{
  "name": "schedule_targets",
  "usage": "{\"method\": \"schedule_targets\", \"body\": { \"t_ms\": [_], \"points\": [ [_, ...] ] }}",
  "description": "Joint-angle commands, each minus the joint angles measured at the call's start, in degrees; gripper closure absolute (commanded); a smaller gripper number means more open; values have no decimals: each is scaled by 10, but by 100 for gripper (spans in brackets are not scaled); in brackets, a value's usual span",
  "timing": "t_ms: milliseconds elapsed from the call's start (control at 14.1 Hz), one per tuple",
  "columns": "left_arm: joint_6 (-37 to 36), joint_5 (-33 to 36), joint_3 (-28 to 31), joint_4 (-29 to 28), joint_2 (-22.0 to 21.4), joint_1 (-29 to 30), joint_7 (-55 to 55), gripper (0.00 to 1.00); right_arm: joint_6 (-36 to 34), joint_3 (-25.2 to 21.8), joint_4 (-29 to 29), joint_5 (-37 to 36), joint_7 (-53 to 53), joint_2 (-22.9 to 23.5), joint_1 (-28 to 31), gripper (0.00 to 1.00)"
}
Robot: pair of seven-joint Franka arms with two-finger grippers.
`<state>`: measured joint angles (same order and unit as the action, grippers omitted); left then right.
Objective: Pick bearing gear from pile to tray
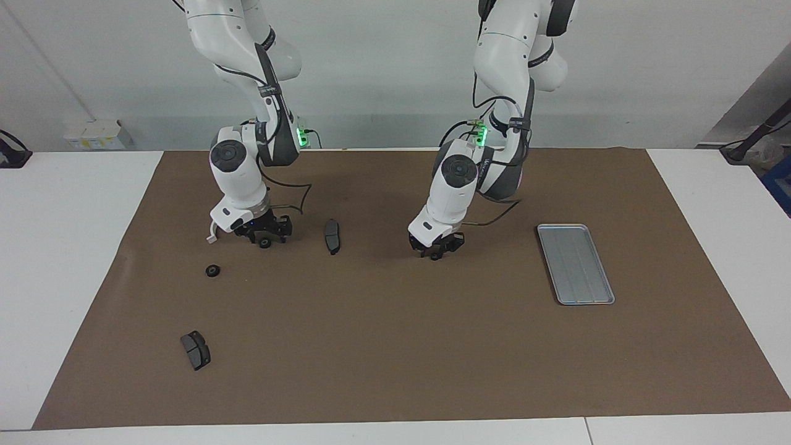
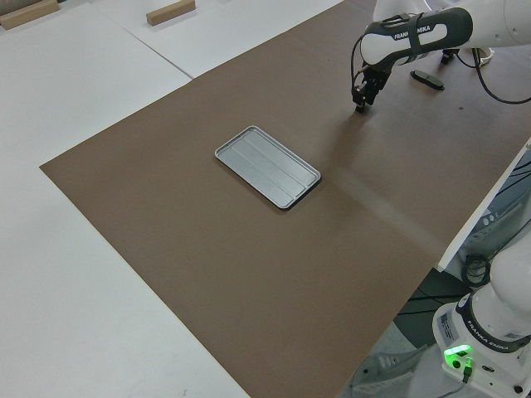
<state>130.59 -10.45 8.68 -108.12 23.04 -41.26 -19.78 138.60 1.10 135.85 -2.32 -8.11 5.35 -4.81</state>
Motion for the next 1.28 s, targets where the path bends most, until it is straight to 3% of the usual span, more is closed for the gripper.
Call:
{"method": "schedule_targets", "body": {
  "t_ms": [0,71,142,284,640,924,1208],
  "points": [
    [8,-12,4,-20,-3,-13,11,82,13,7,9,11,26,-12,21,87],
    [5,-12,4,-19,-4,-12,11,90,13,7,0,11,25,-10,22,97],
    [5,-12,4,-18,-4,-9,11,96,13,7,-8,11,25,-8,22,100],
    [4,-12,5,-9,-7,4,14,100,12,7,-14,11,24,-8,22,100],
    [-73,-13,4,22,-34,128,109,100,-3,11,-62,11,-11,-8,2,100],
    [-157,-13,6,27,-52,245,283,100,-3,11,-119,11,-117,13,-70,100],
    [-160,-12,7,23,-42,328,421,97,-7,12,-181,11,-263,58,-147,100]
  ]
}}
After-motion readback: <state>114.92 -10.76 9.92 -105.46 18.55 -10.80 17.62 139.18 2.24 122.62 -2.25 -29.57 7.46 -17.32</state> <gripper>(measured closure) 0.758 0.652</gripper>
